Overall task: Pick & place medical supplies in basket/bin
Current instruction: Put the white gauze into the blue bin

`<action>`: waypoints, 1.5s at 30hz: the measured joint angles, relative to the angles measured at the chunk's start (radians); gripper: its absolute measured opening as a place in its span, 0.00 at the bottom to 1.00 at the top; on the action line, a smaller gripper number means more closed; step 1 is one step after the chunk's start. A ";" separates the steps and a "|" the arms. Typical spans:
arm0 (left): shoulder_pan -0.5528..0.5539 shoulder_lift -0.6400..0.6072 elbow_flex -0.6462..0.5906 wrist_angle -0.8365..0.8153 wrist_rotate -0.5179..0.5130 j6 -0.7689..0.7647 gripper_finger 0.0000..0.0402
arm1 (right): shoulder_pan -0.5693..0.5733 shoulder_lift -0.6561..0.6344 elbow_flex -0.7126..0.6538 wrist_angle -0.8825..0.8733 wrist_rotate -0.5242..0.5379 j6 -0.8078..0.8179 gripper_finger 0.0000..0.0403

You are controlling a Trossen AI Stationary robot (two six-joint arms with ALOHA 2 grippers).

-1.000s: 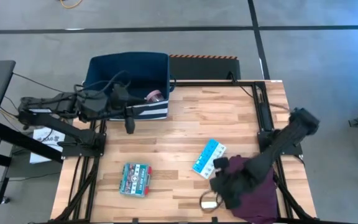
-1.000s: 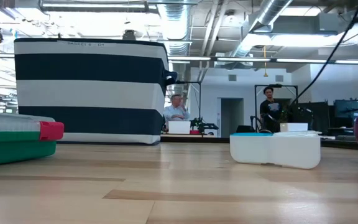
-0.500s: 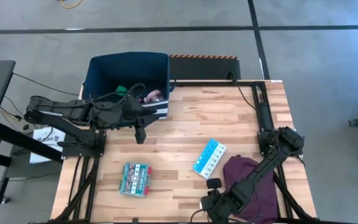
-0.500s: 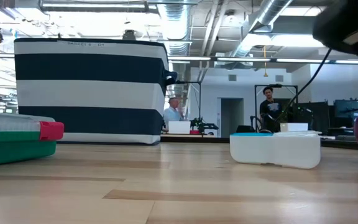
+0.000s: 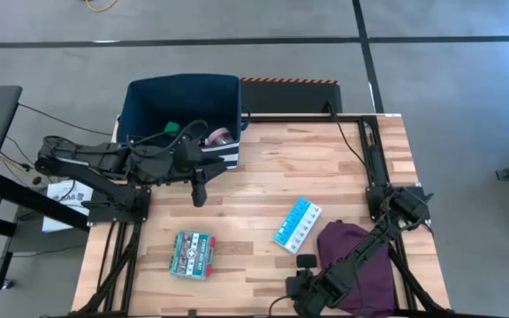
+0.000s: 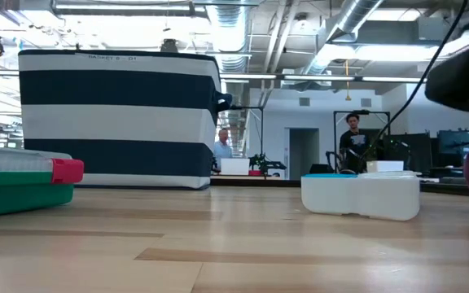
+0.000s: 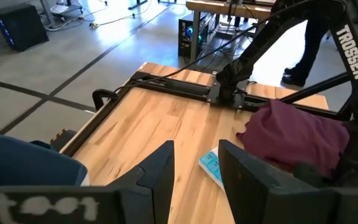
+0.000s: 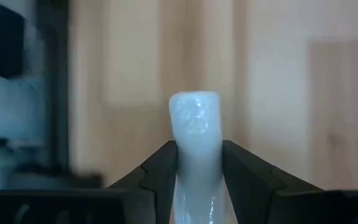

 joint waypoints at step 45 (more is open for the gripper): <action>-0.002 -0.124 0.217 -0.017 -0.218 0.321 0.28 | -1.180 -0.107 0.107 1.073 -0.456 -0.919 0.16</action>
